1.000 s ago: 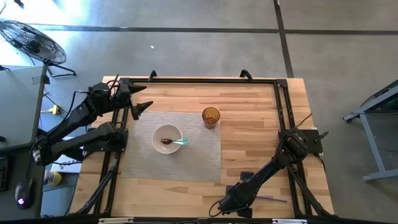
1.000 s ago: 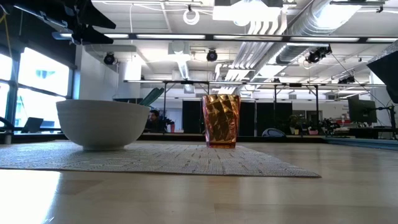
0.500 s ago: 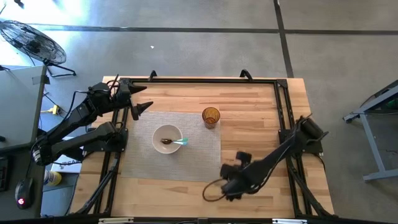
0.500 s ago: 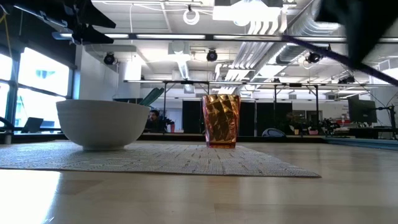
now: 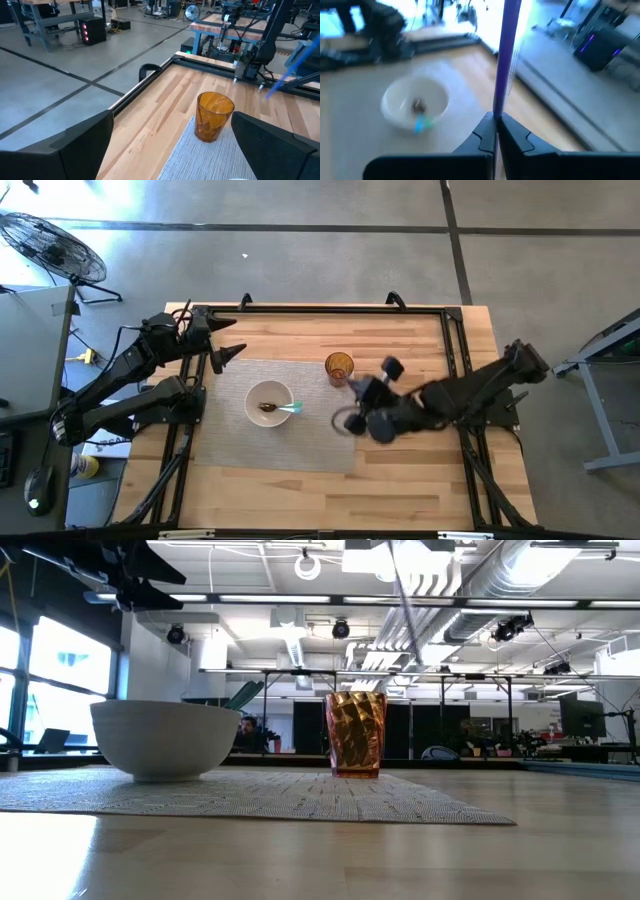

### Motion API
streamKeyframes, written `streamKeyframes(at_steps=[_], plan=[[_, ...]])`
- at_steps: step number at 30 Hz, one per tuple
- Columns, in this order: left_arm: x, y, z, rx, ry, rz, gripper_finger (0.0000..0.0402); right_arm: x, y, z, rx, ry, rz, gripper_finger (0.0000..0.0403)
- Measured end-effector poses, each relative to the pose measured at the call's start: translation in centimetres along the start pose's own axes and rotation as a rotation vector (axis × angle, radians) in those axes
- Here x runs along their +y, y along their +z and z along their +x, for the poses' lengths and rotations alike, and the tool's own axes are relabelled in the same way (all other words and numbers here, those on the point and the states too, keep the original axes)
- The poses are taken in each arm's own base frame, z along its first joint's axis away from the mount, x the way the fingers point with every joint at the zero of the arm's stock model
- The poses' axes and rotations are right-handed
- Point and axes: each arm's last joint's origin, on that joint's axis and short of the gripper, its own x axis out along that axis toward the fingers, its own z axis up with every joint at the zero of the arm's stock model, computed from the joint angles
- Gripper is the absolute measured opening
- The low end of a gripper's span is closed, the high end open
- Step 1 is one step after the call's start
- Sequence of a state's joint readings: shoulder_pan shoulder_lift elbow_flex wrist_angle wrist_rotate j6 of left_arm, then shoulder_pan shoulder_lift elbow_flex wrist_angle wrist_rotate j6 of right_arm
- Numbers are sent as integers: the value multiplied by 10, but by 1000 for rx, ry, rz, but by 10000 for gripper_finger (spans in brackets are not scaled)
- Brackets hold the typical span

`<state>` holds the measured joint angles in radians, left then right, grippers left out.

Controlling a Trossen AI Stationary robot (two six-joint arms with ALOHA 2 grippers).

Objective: Pick & Place Utensil
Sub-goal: Put the violet straw into the orange cup on the gray mat

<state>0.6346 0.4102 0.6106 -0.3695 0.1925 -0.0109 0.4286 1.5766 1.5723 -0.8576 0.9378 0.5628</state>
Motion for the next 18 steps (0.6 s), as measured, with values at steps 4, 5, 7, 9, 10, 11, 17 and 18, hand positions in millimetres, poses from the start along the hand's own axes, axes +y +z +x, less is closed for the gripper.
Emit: streamKeyframes(at_steps=[4,5,7,9,10,11,17,18], plan=[[0,0,0,0,0,2,399,-13,22,19,-58,17,0,2],[0,0,0,0,0,2,399,-17,26,24,-61,24,0,1],[0,0,0,0,0,2,399,-25,32,35,-58,34,6,1],[0,0,0,0,0,2,399,-33,37,45,-63,28,30,1],[0,0,0,0,0,2,399,-37,40,49,-71,18,41,1],[0,0,0,0,1,2,399,-41,42,52,-81,4,46,1],[0,0,0,0,1,2,399,-57,50,69,-93,-14,71,1],[0,0,0,0,1,2,399,-59,48,73,-95,-18,83,1]])
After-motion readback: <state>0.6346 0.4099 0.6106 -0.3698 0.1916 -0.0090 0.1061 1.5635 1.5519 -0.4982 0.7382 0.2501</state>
